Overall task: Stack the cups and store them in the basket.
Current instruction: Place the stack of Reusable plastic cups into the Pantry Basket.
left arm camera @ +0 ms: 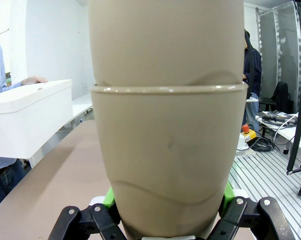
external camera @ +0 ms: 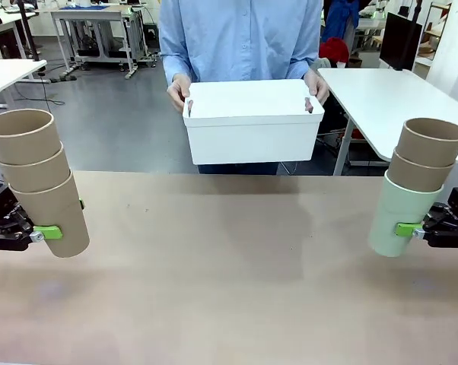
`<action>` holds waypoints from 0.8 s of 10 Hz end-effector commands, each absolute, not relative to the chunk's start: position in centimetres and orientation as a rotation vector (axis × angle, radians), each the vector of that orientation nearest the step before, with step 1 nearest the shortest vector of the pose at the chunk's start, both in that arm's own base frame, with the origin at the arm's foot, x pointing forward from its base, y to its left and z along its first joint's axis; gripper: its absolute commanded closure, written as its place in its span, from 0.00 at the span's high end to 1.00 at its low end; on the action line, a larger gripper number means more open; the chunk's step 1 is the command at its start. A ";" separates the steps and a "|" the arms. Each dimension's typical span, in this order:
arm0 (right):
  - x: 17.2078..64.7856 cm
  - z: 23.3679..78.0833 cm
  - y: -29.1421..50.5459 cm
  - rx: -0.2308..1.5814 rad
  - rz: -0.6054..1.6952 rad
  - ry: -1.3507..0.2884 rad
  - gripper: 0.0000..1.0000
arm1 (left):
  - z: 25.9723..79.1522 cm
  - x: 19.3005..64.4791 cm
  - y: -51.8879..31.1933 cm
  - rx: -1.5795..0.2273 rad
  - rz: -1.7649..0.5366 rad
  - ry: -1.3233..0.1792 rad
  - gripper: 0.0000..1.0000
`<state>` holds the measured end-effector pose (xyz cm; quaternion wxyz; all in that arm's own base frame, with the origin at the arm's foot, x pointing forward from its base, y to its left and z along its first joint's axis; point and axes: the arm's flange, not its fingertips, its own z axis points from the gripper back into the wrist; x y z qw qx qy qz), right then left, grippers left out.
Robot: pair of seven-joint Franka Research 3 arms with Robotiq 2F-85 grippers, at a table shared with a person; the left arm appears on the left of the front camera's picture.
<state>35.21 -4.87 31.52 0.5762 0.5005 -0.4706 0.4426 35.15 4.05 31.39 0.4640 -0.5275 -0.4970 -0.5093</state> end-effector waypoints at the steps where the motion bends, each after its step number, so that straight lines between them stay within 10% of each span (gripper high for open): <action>1: 35.3 31.8 -4.9 1.169 1.038 -1.110 0.87 | 31.7 35.1 4.0 -1.298 -1.257 -1.235 0.84; 8: 35.3 31.8 -4.9 1.169 1.038 -1.110 0.87 | 31.7 35.1 4.0 -1.298 -1.257 -1.235 0.84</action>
